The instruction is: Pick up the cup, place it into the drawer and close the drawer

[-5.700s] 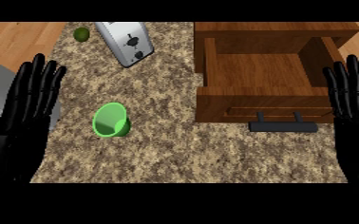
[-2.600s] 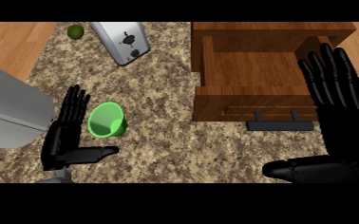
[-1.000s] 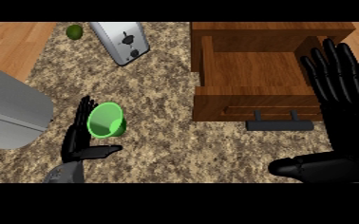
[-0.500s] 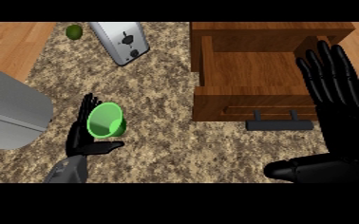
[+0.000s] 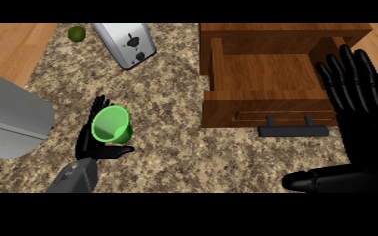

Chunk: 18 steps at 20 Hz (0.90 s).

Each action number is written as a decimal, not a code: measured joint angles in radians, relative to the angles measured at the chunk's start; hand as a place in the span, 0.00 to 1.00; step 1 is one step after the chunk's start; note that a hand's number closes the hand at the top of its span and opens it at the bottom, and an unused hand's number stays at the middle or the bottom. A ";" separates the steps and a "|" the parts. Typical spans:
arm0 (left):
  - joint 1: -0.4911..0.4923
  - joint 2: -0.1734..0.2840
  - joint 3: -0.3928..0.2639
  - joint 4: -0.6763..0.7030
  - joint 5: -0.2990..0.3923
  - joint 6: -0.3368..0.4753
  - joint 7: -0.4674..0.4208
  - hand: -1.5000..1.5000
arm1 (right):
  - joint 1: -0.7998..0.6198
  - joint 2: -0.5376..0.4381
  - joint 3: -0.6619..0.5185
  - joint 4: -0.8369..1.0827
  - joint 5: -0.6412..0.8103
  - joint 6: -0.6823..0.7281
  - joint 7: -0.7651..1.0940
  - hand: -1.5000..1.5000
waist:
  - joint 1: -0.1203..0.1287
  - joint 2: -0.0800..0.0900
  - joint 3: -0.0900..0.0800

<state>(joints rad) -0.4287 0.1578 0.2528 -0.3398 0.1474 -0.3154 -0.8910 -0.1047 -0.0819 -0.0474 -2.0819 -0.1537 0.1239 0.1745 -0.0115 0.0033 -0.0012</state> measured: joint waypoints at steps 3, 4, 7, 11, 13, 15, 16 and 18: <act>-0.011 -0.007 -0.001 0.012 0.006 -0.026 -0.001 1.00 | -0.007 0.000 0.003 -0.009 0.007 -0.009 0.015 0.00 | 0.000 0.000 0.000; -0.010 -0.003 -0.004 0.009 0.008 -0.042 0.004 1.00 | -0.009 0.003 0.007 -0.004 0.011 -0.010 0.011 0.00 | 0.001 0.000 0.000; -0.011 -0.009 -0.009 -0.002 0.011 -0.058 -0.005 1.00 | -0.004 -0.003 0.002 -0.009 0.000 -0.002 0.016 0.00 | 0.002 0.000 0.000; 0.000 -0.015 -0.020 -0.023 -0.001 -0.031 -0.042 1.00 | -0.003 0.002 0.006 -0.005 0.009 -0.004 0.003 0.00 | 0.003 -0.001 0.000; 0.000 -0.017 -0.015 -0.035 0.002 -0.009 -0.057 1.00 | 0.011 0.009 0.022 -0.019 0.022 -0.007 0.004 0.00 | 0.003 -0.001 0.000; 0.013 -0.024 -0.006 -0.038 0.007 0.017 -0.081 1.00 | 0.034 0.005 0.014 -0.023 0.014 0.005 -0.012 0.00 | 0.002 -0.001 0.000; 0.022 -0.025 -0.001 -0.048 0.012 0.027 -0.087 1.00 | 0.039 0.003 0.012 -0.039 0.007 0.006 -0.002 0.00 | 0.003 -0.001 0.000; 0.028 -0.019 0.012 -0.064 0.024 0.044 -0.092 1.00 | 0.016 -0.006 0.004 -0.040 0.000 0.002 0.022 0.00 | 0.005 -0.002 0.000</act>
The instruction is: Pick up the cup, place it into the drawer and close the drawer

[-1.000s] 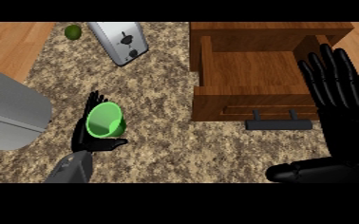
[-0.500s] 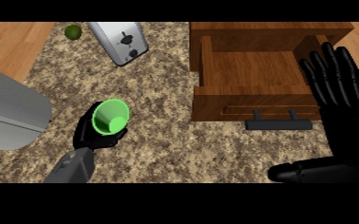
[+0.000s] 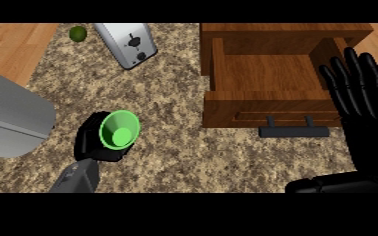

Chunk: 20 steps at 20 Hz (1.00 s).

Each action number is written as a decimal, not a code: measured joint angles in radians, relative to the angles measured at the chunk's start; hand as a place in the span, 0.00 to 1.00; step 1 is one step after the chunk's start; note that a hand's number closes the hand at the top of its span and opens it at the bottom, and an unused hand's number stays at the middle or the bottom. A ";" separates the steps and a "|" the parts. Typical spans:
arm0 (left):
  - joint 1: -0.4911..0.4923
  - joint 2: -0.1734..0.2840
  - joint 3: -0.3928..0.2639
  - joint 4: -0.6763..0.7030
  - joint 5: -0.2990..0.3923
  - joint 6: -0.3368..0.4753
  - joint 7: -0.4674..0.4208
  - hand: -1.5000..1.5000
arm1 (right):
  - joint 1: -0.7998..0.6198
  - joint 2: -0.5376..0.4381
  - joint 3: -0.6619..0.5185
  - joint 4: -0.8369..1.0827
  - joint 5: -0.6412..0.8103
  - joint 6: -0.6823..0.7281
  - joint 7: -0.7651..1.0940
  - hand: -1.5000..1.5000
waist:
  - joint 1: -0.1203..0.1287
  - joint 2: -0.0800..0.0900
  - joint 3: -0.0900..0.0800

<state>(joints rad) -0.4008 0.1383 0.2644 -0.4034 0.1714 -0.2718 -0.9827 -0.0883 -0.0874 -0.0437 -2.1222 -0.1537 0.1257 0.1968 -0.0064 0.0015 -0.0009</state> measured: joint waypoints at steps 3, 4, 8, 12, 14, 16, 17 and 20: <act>0.022 -0.003 0.006 -0.045 0.011 0.026 -0.010 1.00 | 0.020 -0.001 -0.008 0.005 -0.007 0.011 -0.015 0.00 | 0.003 -0.001 0.000; 0.026 -0.006 0.005 -0.061 0.012 0.032 -0.012 1.00 | 0.021 0.004 0.002 0.000 0.002 0.005 -0.010 0.00 | 0.004 -0.001 0.001; 0.040 -0.012 -0.002 -0.147 0.031 0.029 -0.004 1.00 | 0.007 -0.002 -0.018 0.033 -0.006 0.009 -0.022 0.00 | 0.008 -0.003 0.001; 0.058 -0.011 -0.037 -0.290 0.044 0.007 0.041 1.00 | 0.005 -0.005 -0.028 0.039 -0.009 0.007 -0.018 0.00 | 0.014 -0.006 0.002; 0.055 -0.025 -0.065 -0.367 0.042 0.019 0.084 1.00 | 0.001 -0.002 -0.024 0.049 0.000 0.006 -0.028 0.00 | 0.015 -0.006 0.002; 0.066 -0.031 -0.093 -0.468 0.051 0.010 0.152 1.00 | 0.001 -0.001 -0.025 0.041 0.001 0.000 -0.018 0.00 | 0.018 -0.007 0.002; 0.070 -0.045 -0.109 -0.522 0.054 0.018 0.186 1.00 | 0.002 0.004 -0.011 0.041 0.013 -0.005 -0.012 0.00 | 0.019 -0.008 0.002; 0.088 -0.079 -0.154 -0.696 0.071 0.048 0.310 1.00 | 0.003 -0.003 -0.027 0.048 -0.004 0.004 -0.015 0.00 | 0.021 -0.009 0.002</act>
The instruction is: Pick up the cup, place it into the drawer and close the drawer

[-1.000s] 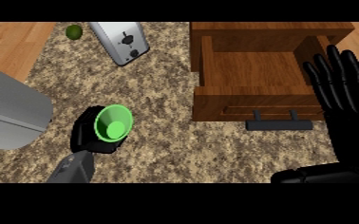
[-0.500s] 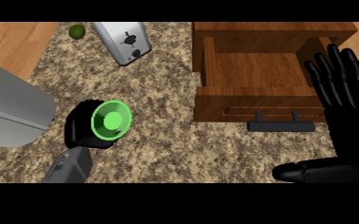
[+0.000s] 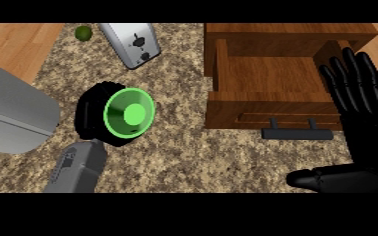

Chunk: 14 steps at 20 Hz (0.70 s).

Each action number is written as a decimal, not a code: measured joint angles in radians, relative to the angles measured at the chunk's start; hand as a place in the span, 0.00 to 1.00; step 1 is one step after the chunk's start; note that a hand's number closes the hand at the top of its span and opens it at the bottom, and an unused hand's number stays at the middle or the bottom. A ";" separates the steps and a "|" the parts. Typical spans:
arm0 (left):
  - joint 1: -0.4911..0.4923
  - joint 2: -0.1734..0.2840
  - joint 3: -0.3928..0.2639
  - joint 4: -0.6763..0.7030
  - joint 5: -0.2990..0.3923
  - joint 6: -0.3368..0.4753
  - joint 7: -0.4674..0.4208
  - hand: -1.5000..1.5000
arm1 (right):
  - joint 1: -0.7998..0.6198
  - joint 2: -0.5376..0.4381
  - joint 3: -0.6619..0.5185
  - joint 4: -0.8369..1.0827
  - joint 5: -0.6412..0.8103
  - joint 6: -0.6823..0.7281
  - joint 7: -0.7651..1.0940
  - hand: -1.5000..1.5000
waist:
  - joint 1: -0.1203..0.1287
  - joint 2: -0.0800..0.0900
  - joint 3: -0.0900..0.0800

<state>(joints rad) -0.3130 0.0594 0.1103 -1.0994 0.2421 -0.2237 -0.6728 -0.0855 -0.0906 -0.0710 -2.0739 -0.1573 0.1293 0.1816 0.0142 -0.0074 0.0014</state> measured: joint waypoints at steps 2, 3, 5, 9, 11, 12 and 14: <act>0.008 -0.014 -0.022 -0.104 0.017 0.019 0.088 1.00 | -0.006 -0.008 -0.012 -0.010 -0.017 0.002 0.016 0.00 | -0.002 0.001 0.000; 0.008 -0.017 -0.028 -0.152 0.026 0.031 0.125 1.00 | 0.002 -0.004 -0.006 -0.020 -0.011 0.000 0.017 0.00 | -0.004 0.001 0.000; -0.008 -0.032 -0.055 -0.231 0.037 0.077 0.201 1.00 | 0.004 0.001 0.000 -0.015 -0.002 0.000 0.005 0.00 | -0.007 0.002 -0.001; -0.070 -0.047 -0.080 -0.306 0.039 0.156 0.300 1.00 | -0.004 -0.004 -0.006 -0.021 -0.006 -0.001 0.010 0.00 | -0.013 0.005 -0.001; -0.111 -0.052 -0.116 -0.326 0.032 0.215 0.334 1.00 | -0.008 -0.011 -0.015 -0.018 -0.014 0.005 0.013 0.00 | -0.015 0.005 -0.001; -0.140 -0.053 -0.124 -0.324 0.029 0.238 0.354 1.00 | -0.003 -0.011 -0.014 -0.020 -0.014 0.007 0.011 0.00 | -0.017 0.006 -0.001; -0.190 -0.054 -0.130 -0.353 0.017 0.279 0.421 1.00 | 0.016 -0.004 -0.005 -0.030 -0.003 0.006 0.002 0.00 | -0.017 0.006 -0.001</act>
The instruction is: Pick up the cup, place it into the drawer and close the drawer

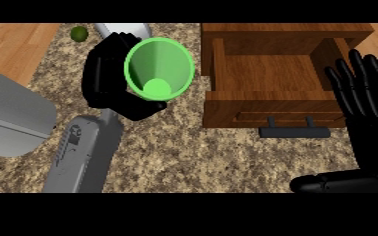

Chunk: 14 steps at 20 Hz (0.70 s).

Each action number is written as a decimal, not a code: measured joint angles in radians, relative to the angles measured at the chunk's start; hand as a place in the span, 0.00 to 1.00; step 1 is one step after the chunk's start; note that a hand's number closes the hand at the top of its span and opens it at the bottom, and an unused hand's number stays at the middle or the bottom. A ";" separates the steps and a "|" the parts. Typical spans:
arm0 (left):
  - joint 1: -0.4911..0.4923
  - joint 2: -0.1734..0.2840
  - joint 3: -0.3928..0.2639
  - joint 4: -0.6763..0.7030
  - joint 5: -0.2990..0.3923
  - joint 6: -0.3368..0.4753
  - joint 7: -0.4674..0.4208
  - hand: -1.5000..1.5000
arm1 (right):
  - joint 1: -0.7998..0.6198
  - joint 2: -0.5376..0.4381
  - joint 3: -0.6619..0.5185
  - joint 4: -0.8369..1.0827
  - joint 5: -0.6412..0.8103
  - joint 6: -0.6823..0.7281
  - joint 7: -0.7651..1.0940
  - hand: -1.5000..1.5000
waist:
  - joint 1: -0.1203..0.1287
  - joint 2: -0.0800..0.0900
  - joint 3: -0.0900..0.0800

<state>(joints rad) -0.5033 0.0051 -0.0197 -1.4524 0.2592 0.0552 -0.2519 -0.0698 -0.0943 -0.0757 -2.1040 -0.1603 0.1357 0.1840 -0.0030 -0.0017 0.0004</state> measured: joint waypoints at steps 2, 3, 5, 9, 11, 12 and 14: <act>-0.073 0.003 0.004 0.039 -0.006 0.030 0.024 1.00 | -0.007 -0.004 -0.005 -0.002 -0.004 0.000 0.006 0.00 | -0.003 0.001 0.000; -0.097 0.002 -0.006 0.047 -0.009 0.053 0.035 1.00 | -0.013 -0.008 -0.013 0.009 -0.007 0.005 -0.003 0.00 | -0.003 0.001 0.000; -0.150 0.004 -0.013 0.061 -0.019 0.083 0.064 1.00 | -0.001 0.002 0.008 -0.010 0.008 -0.001 0.004 0.00 | -0.004 0.001 0.000; -0.263 0.002 -0.024 0.134 -0.038 0.137 0.090 1.00 | 0.001 0.008 0.008 0.011 0.005 0.004 -0.013 0.00 | -0.007 0.002 0.000; -0.305 -0.001 -0.021 0.172 -0.046 0.137 0.098 1.00 | -0.006 0.002 -0.004 0.031 0.005 0.009 -0.027 0.00 | -0.006 0.002 0.000; -0.325 -0.002 -0.028 0.192 -0.045 0.147 0.096 1.00 | -0.018 0.006 0.004 0.031 0.012 0.000 -0.020 0.00 | -0.006 0.003 0.000; -0.376 -0.001 -0.027 0.239 -0.048 0.161 0.111 1.00 | -0.023 0.011 0.004 0.049 0.016 -0.002 -0.030 0.00 | -0.007 0.003 0.000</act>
<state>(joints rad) -0.8798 0.0036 -0.0466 -1.2133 0.2109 0.2162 -0.1406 -0.0929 -0.0837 -0.0721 -2.0554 -0.1439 0.1333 0.1536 -0.0100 0.0012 0.0002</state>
